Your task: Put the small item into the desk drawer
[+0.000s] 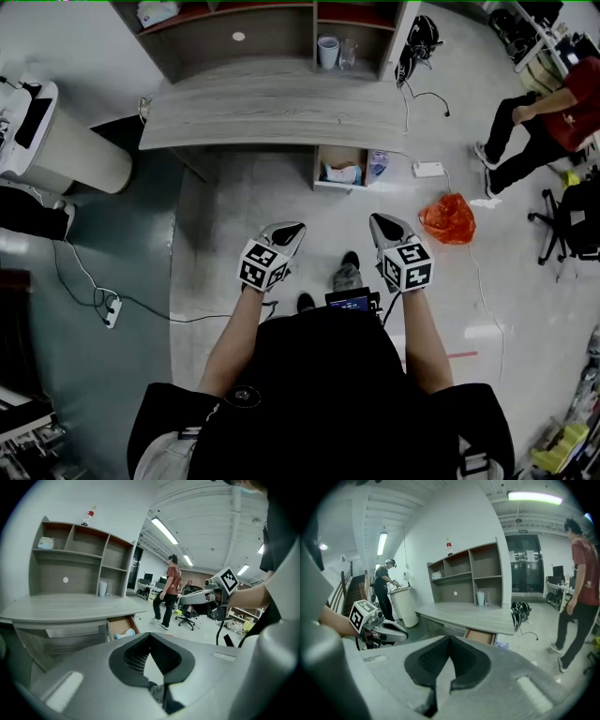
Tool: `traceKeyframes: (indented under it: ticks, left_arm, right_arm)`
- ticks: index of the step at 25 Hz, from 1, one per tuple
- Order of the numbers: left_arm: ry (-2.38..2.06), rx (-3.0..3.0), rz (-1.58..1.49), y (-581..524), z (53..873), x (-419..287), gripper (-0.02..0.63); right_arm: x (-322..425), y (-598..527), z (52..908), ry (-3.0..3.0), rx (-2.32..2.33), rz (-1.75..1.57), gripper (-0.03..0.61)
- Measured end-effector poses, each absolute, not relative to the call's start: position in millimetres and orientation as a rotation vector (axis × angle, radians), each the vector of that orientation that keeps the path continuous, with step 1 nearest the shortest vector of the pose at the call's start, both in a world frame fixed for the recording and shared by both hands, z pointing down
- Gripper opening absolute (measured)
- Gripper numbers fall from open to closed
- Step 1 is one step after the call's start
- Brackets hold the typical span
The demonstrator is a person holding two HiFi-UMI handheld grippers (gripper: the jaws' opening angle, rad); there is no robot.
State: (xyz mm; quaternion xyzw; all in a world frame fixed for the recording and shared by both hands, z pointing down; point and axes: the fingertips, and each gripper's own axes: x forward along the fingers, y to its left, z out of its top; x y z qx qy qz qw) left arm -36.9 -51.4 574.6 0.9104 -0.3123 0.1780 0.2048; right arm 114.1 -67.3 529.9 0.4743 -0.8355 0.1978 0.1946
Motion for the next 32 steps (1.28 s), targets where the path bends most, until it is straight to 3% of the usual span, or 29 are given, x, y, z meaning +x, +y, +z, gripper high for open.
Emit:
traceKeyframes:
  ticks: [13, 32]
  left_arm:
    - [-0.79, 2.574, 0.493, 1.7, 574.2, -21.8, -0.008]
    - [-0.975, 2.555, 0.439, -4.2, 548.9, 29.4, -0.009]
  right_arm:
    - [124.5, -2.1, 523.2, -2.274, 1.406, 0.558, 0.003]
    - [159.4, -10.1, 511.5, -2.381, 1.236, 0.498, 0.002]
